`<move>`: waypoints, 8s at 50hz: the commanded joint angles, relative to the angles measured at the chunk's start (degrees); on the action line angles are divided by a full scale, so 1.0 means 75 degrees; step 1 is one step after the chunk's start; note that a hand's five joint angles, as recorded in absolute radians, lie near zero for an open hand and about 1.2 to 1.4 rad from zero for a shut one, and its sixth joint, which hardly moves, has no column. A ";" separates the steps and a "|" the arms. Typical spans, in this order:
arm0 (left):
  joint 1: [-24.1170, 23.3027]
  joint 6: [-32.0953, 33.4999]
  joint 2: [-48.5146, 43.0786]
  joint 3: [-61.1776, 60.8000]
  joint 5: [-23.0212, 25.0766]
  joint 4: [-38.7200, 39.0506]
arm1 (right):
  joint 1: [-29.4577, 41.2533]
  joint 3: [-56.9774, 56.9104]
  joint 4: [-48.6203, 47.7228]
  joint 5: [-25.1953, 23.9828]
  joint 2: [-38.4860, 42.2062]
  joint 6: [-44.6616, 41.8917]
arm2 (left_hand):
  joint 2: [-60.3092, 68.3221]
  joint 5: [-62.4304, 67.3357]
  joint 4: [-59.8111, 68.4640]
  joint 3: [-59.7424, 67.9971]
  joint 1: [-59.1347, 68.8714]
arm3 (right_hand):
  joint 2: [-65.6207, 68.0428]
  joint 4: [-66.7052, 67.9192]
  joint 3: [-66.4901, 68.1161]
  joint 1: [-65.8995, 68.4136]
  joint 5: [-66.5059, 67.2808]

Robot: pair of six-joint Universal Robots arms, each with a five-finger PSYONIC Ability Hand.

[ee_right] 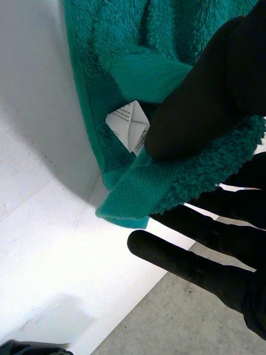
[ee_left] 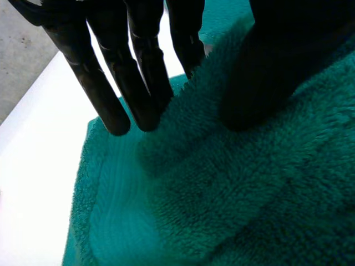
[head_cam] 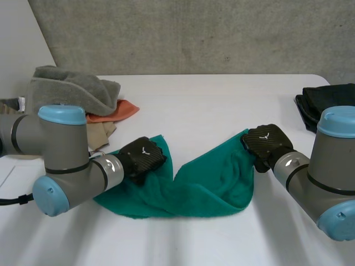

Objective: Fold the laundry.

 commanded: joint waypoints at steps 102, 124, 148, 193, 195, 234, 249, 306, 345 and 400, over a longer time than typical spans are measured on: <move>0.1186 -0.2960 0.5177 -0.4067 -0.3649 0.0746 | -0.0453 -0.0922 0.1888 0.0303 -0.0620 -0.0630 | 0.2291 0.2421 0.2364 0.2405 0.2037 | 0.1652 0.1487 0.1547 0.2222 0.1544; 0.0695 -0.3183 0.5451 -0.4056 -0.2817 0.0886 | -0.1756 -0.3966 0.3708 -0.0744 0.1178 0.1769 | 0.2291 0.2421 0.2364 0.2405 0.2037 | 0.0359 0.0194 0.0253 0.0929 0.0251; 0.0155 -0.3382 0.3738 -0.1946 -0.3625 0.1391 | -0.1380 -0.1980 0.1773 -0.0047 -0.0340 -0.0688 | 0.2291 0.2421 0.2364 0.2405 0.2037 | -0.7681 -0.7846 -0.7787 -0.7111 -0.7789; 0.0413 -0.3628 0.4803 -0.1606 -0.3848 0.0887 | -0.2059 0.0300 0.0267 -0.2052 -0.2926 -0.1957 | 0.2291 0.2421 0.2364 0.2405 0.2037 | 0.1652 0.1487 0.1547 0.2222 0.1544; 0.0471 -0.3605 0.5213 -0.1595 -0.3848 0.0700 | -0.2200 -0.0147 0.1008 -0.2041 -0.3118 -0.1932 | 0.2291 0.2421 0.2364 0.2405 0.2037 | 0.1652 0.1487 0.1547 0.2222 0.1544; 0.0495 -0.2304 0.1090 0.3057 -0.3824 0.5969 | -0.1872 -0.4745 -0.2387 0.0443 0.0257 -0.1549 | 0.2291 0.2421 0.2364 0.2405 0.2037 | 0.1652 0.1487 0.1547 0.2222 0.1544; 0.0542 -0.2316 0.0773 0.1831 -0.4165 0.6467 | -0.1755 -0.4075 -0.3161 0.0338 0.0784 -0.1229 | 0.2291 0.2421 0.2364 0.2405 0.2037 | 0.1652 0.1487 0.1547 0.2222 0.1544; 0.0074 -0.0101 -0.0257 0.0196 -0.4480 0.3196 | -0.1837 -0.2433 0.0227 0.0514 0.1990 -0.3889 | 0.2291 0.2421 0.2364 0.2405 0.2037 | 0.1652 0.1487 0.1547 0.2222 0.1544; -0.0349 -0.1296 0.2179 -0.1793 -0.4516 0.3359 | -0.2878 -0.1077 0.1492 -0.0903 0.0245 -0.1745 | -0.7042 -0.6912 -0.6970 -0.6928 -0.7297 | -0.6422 -0.6586 -0.6527 -0.5851 -0.6529; -0.0302 -0.1917 0.3398 -0.2942 -0.4528 0.3465 | -0.0879 -0.1192 -0.1553 -0.0962 0.0151 -0.4041 | -0.7042 -0.6912 -0.6970 -0.6928 -0.7297 | 0.1652 0.1487 0.1547 0.2222 0.1544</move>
